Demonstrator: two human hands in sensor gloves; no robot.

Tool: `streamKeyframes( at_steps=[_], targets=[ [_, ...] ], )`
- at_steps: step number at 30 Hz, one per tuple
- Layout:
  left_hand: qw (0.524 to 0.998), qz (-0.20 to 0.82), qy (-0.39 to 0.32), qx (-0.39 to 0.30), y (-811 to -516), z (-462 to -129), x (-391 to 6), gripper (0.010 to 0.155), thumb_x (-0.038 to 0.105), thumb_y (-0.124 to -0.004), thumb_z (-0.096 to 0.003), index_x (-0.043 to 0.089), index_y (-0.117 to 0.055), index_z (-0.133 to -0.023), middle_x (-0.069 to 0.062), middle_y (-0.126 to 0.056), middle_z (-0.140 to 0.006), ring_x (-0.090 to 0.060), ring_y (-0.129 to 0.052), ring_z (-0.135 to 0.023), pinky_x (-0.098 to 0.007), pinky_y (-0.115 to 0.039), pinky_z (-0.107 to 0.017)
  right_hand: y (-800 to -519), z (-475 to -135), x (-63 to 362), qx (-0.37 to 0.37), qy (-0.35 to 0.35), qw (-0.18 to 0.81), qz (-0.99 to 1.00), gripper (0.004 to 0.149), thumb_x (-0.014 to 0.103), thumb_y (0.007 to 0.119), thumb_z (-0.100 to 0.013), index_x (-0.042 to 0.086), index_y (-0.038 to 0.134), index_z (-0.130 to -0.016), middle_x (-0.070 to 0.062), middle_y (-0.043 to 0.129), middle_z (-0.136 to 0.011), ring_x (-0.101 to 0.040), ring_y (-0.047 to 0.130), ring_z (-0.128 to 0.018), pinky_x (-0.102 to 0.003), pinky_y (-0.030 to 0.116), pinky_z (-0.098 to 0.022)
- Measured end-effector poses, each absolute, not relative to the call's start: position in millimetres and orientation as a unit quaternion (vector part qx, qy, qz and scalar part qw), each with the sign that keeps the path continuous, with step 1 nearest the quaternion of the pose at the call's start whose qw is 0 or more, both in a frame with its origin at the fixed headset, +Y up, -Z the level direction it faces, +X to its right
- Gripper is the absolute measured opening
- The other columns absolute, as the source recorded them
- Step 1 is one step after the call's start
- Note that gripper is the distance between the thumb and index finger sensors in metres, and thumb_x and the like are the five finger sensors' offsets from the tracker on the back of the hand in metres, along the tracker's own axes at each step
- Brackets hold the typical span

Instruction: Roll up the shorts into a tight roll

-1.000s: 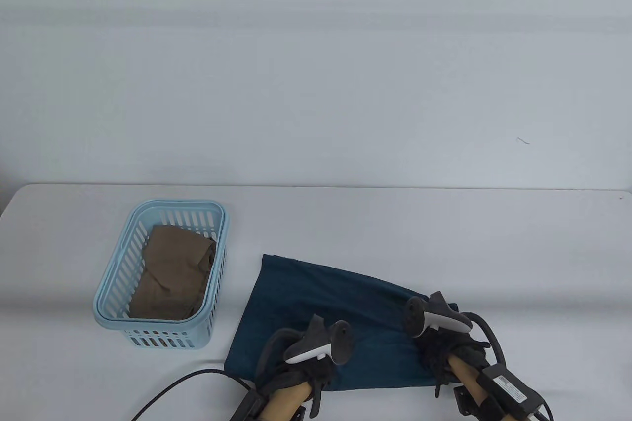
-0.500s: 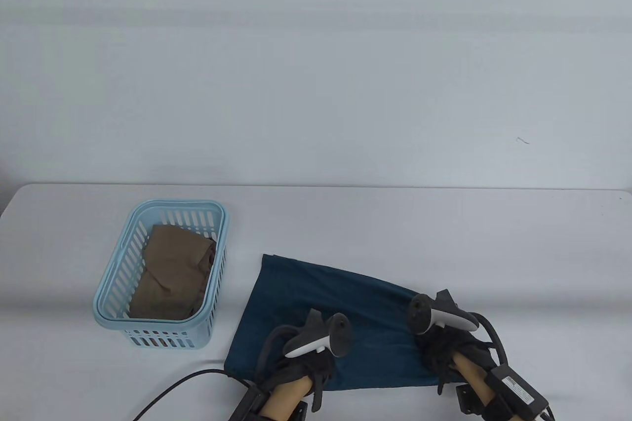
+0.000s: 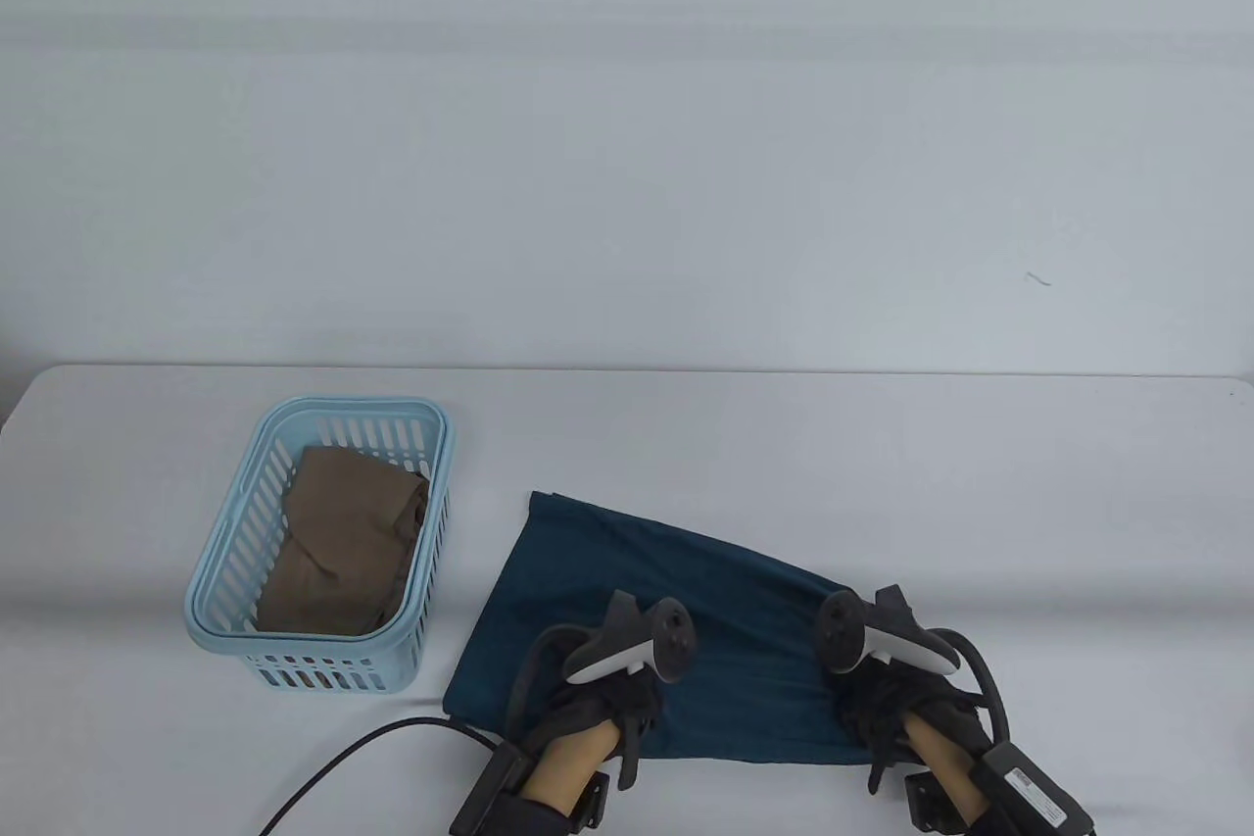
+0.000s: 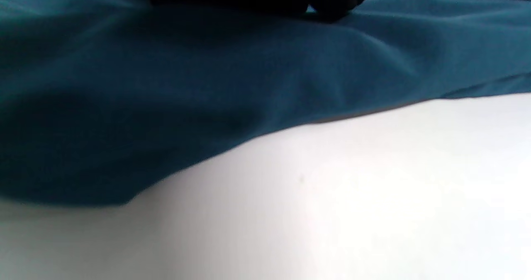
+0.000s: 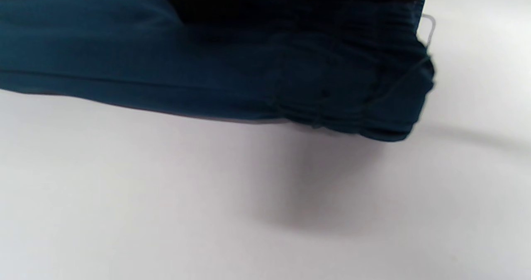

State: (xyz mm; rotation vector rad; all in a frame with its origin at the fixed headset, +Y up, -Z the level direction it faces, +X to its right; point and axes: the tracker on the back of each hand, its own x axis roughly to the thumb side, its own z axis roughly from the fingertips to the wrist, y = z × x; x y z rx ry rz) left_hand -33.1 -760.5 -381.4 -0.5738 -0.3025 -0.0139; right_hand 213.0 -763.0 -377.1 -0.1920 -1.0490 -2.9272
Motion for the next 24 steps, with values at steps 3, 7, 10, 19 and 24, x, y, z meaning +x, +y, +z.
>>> streamKeyframes(
  at_steps=[3,7,10,19,24],
  targets=[
    [0.949,-0.015,-0.136,-0.282,-758.4,-393.4,-31.6,0.051,0.038,-0.06,-0.0569,0.016,-0.06,-0.103,-0.015,-0.057,-0.111,-0.046,-0.062,-0.103,-0.07,-0.038,-0.07,-762.1,-375.1,211.0,-0.065,-0.33,0.013,-0.942,0.054,0.03,0.064,-0.053,0.016,0.048,-0.102,-0.014,0.039,-0.11,-0.038,0.033,-0.101,-0.059,0.045,-0.071],
    [0.95,-0.02,-0.117,-0.29,-757.1,-408.7,-27.7,0.051,0.039,-0.06,-0.0568,0.015,-0.061,-0.102,-0.014,-0.058,-0.111,-0.047,-0.063,-0.102,-0.071,-0.038,-0.07,-760.1,-371.3,205.7,-0.073,-0.33,0.015,-0.941,0.052,0.03,0.064,-0.053,0.014,0.051,-0.102,-0.016,0.043,-0.108,-0.04,0.04,-0.098,-0.056,0.05,-0.07],
    [0.949,-0.024,-0.103,-0.297,-756.2,-419.3,-23.4,0.052,0.039,-0.06,-0.0568,0.014,-0.061,-0.102,-0.016,-0.058,-0.11,-0.048,-0.063,-0.102,-0.072,-0.038,-0.069,-758.7,-367.0,200.6,-0.081,-0.342,0.017,-0.936,0.052,0.03,0.064,-0.053,0.014,0.052,-0.101,-0.017,0.045,-0.106,-0.042,0.043,-0.095,-0.054,0.052,-0.069],
    [0.946,-0.046,-0.087,-0.308,-757.3,-447.8,-7.1,0.055,0.041,-0.064,-0.0549,0.006,-0.062,-0.098,-0.022,-0.055,-0.108,-0.051,-0.061,-0.101,-0.073,-0.039,-0.069,-756.6,-357.4,179.5,-0.103,-0.396,-0.012,-0.912,0.051,0.031,0.064,-0.053,0.011,0.054,-0.1,-0.022,0.051,-0.099,-0.043,0.056,-0.084,-0.05,0.06,-0.064],
    [0.943,-0.044,-0.082,-0.32,-759.6,-462.1,-2.7,0.057,0.042,-0.066,-0.0537,0.007,-0.057,-0.097,-0.021,-0.048,-0.11,-0.05,-0.055,-0.103,-0.073,-0.037,-0.069,-757.7,-354.6,172.6,-0.117,-0.394,-0.026,-0.911,0.051,0.031,0.064,-0.053,0.011,0.055,-0.1,-0.023,0.054,-0.096,-0.042,0.062,-0.08,-0.048,0.063,-0.06]
  ],
)
